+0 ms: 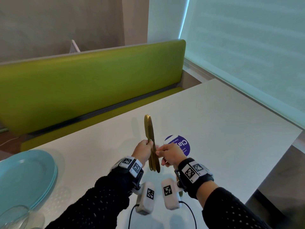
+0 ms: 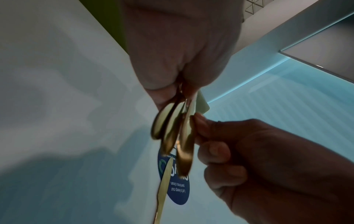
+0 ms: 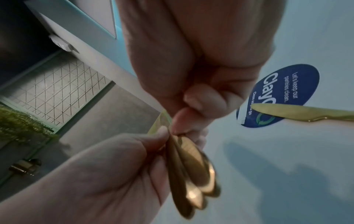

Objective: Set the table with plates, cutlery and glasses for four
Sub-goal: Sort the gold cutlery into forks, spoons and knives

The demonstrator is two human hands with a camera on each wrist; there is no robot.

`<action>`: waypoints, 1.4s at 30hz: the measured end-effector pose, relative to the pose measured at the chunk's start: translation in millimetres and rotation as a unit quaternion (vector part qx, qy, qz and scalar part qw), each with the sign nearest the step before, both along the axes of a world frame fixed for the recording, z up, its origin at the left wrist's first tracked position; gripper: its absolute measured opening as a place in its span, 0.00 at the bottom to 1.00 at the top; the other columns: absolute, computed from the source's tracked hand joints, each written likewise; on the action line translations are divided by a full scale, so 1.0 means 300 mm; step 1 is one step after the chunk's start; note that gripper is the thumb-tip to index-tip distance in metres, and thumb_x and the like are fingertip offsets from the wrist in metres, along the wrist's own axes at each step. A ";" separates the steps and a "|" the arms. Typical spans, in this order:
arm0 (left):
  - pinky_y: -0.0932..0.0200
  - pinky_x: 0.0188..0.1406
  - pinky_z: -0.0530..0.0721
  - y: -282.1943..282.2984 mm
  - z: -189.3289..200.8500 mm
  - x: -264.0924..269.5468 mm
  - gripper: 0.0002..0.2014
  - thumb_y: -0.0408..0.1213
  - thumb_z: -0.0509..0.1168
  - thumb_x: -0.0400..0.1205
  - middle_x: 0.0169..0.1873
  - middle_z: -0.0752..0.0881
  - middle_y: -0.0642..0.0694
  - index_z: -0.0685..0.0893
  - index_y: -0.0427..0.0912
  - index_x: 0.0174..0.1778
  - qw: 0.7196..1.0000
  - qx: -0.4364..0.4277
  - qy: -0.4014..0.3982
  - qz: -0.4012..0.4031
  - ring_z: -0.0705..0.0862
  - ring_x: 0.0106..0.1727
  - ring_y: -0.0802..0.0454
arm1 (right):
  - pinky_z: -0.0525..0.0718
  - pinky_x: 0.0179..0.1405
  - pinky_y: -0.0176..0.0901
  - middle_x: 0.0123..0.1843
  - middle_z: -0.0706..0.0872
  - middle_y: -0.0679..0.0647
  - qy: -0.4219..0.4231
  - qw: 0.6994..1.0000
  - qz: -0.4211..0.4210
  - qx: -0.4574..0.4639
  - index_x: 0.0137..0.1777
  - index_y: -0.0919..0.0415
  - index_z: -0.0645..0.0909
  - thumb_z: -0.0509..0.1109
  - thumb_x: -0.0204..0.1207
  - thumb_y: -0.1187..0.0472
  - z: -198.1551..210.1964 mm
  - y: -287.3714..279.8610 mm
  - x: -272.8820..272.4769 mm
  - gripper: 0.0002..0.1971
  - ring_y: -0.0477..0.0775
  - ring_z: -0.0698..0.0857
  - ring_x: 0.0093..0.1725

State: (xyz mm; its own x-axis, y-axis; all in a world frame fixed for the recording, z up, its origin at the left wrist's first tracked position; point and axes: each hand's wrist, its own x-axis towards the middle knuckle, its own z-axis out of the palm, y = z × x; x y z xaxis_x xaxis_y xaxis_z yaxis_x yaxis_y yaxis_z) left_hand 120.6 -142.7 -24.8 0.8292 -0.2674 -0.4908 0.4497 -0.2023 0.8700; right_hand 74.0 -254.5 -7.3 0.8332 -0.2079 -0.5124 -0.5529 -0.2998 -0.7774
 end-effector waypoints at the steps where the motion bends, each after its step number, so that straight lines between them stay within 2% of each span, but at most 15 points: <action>1: 0.44 0.65 0.82 0.000 0.004 -0.003 0.12 0.40 0.52 0.88 0.52 0.88 0.41 0.79 0.45 0.44 1.000 -0.006 0.006 -0.001 0.86 0.57 0.42 | 0.75 0.20 0.31 0.38 0.86 0.53 0.002 1.000 -0.003 -0.003 0.52 0.62 0.83 0.67 0.80 0.63 0.000 0.005 0.000 0.06 0.43 0.77 0.21; 4: 0.45 0.64 0.82 -0.004 0.011 -0.011 0.13 0.39 0.52 0.88 0.50 0.87 0.40 0.79 0.46 0.42 1.000 -0.001 0.005 -0.012 0.85 0.56 0.42 | 0.73 0.18 0.32 0.41 0.88 0.56 0.009 1.000 -0.002 -0.021 0.56 0.64 0.83 0.67 0.80 0.62 -0.002 0.015 -0.001 0.09 0.44 0.75 0.21; 6: 0.42 0.63 0.83 -0.007 0.014 -0.018 0.12 0.40 0.53 0.87 0.45 0.84 0.41 0.79 0.44 0.43 1.000 -0.008 0.012 -0.014 0.84 0.51 0.43 | 0.73 0.19 0.33 0.46 0.90 0.60 0.008 0.999 0.010 -0.038 0.56 0.64 0.84 0.67 0.80 0.62 -0.003 0.017 -0.001 0.09 0.45 0.75 0.21; 9: 0.42 0.60 0.84 -0.013 0.011 -0.018 0.10 0.39 0.55 0.87 0.38 0.81 0.44 0.78 0.40 0.45 0.999 -0.023 0.027 -0.019 0.82 0.43 0.46 | 0.73 0.20 0.32 0.49 0.90 0.60 0.005 0.998 0.026 -0.058 0.56 0.64 0.84 0.67 0.80 0.60 -0.003 0.016 -0.003 0.10 0.45 0.76 0.22; 14: 0.38 0.60 0.84 -0.025 0.001 -0.013 0.10 0.38 0.55 0.86 0.44 0.85 0.40 0.79 0.39 0.46 1.000 -0.014 0.017 0.000 0.83 0.46 0.42 | 0.74 0.19 0.30 0.48 0.91 0.56 0.001 0.995 0.052 -0.081 0.54 0.63 0.85 0.67 0.80 0.59 -0.009 0.007 -0.006 0.09 0.43 0.78 0.22; 17: 0.43 0.52 0.87 -0.018 -0.002 -0.007 0.09 0.35 0.52 0.88 0.38 0.84 0.42 0.75 0.36 0.50 0.998 -0.020 0.024 0.054 0.85 0.39 0.45 | 0.75 0.20 0.30 0.44 0.88 0.52 0.020 0.988 0.052 -0.141 0.52 0.62 0.85 0.68 0.78 0.57 -0.021 -0.027 -0.018 0.10 0.44 0.81 0.25; 19: 0.52 0.40 0.85 -0.001 -0.003 -0.003 0.08 0.34 0.51 0.88 0.35 0.80 0.43 0.74 0.36 0.50 0.996 -0.026 0.030 0.080 0.82 0.33 0.49 | 0.81 0.29 0.34 0.46 0.88 0.53 0.057 0.969 0.066 -0.232 0.52 0.62 0.85 0.67 0.77 0.55 -0.046 -0.064 -0.027 0.11 0.49 0.86 0.34; 20: 0.55 0.36 0.83 0.008 -0.008 0.000 0.08 0.34 0.51 0.88 0.33 0.78 0.43 0.73 0.36 0.49 0.996 -0.026 0.031 0.085 0.79 0.30 0.50 | 0.83 0.35 0.37 0.48 0.88 0.55 0.079 0.954 0.075 -0.280 0.52 0.62 0.84 0.67 0.77 0.56 -0.064 -0.079 -0.034 0.11 0.53 0.88 0.43; 21: 0.57 0.32 0.81 0.017 -0.010 0.000 0.08 0.33 0.51 0.88 0.32 0.77 0.43 0.73 0.36 0.48 0.995 -0.029 0.035 0.087 0.76 0.29 0.51 | 0.81 0.37 0.38 0.47 0.86 0.56 0.098 0.942 0.071 -0.314 0.52 0.61 0.82 0.67 0.76 0.56 -0.089 -0.095 -0.042 0.10 0.55 0.87 0.50; 23: 0.59 0.28 0.77 0.027 -0.018 0.004 0.10 0.33 0.51 0.88 0.31 0.75 0.44 0.73 0.38 0.43 0.995 -0.030 0.038 0.084 0.73 0.27 0.52 | 0.76 0.35 0.38 0.43 0.81 0.54 0.129 0.935 0.035 -0.329 0.51 0.62 0.81 0.70 0.75 0.56 -0.136 -0.111 -0.061 0.11 0.54 0.84 0.47; 24: 0.59 0.27 0.75 0.029 -0.023 0.006 0.10 0.33 0.51 0.88 0.31 0.75 0.44 0.72 0.39 0.41 0.996 -0.028 0.036 0.081 0.73 0.27 0.52 | 0.78 0.37 0.38 0.43 0.81 0.54 0.141 0.935 0.013 -0.325 0.51 0.62 0.81 0.71 0.74 0.56 -0.153 -0.112 -0.068 0.11 0.54 0.83 0.45; 27: 0.60 0.26 0.75 0.028 -0.021 0.008 0.10 0.33 0.51 0.88 0.31 0.76 0.44 0.73 0.39 0.42 0.996 -0.027 0.035 0.074 0.73 0.27 0.52 | 0.82 0.48 0.41 0.53 0.86 0.57 0.147 0.935 -0.027 -0.321 0.55 0.63 0.81 0.73 0.74 0.60 -0.196 -0.110 -0.074 0.12 0.56 0.86 0.53; 30: 0.60 0.28 0.76 0.023 -0.020 0.006 0.08 0.33 0.52 0.88 0.31 0.76 0.44 0.73 0.38 0.45 0.996 -0.036 0.044 0.063 0.74 0.28 0.52 | 0.83 0.51 0.43 0.58 0.86 0.59 0.140 0.932 -0.028 -0.333 0.58 0.66 0.79 0.69 0.76 0.63 -0.200 -0.105 -0.065 0.13 0.58 0.85 0.57; 37: 0.60 0.30 0.79 0.008 -0.013 0.003 0.07 0.32 0.53 0.87 0.33 0.78 0.43 0.73 0.37 0.46 0.997 -0.045 0.047 0.046 0.77 0.29 0.52 | 0.82 0.44 0.42 0.52 0.87 0.57 0.140 0.930 -0.029 -0.337 0.56 0.64 0.80 0.69 0.74 0.61 -0.155 -0.095 -0.065 0.12 0.57 0.86 0.52; 42: 0.59 0.36 0.82 0.005 -0.010 -0.005 0.06 0.25 0.53 0.84 0.38 0.81 0.42 0.72 0.37 0.53 0.999 -0.021 0.039 0.009 0.82 0.35 0.51 | 0.75 0.22 0.33 0.28 0.84 0.51 0.077 0.967 -0.050 -0.236 0.43 0.64 0.87 0.69 0.72 0.57 -0.036 -0.072 0.009 0.10 0.46 0.83 0.29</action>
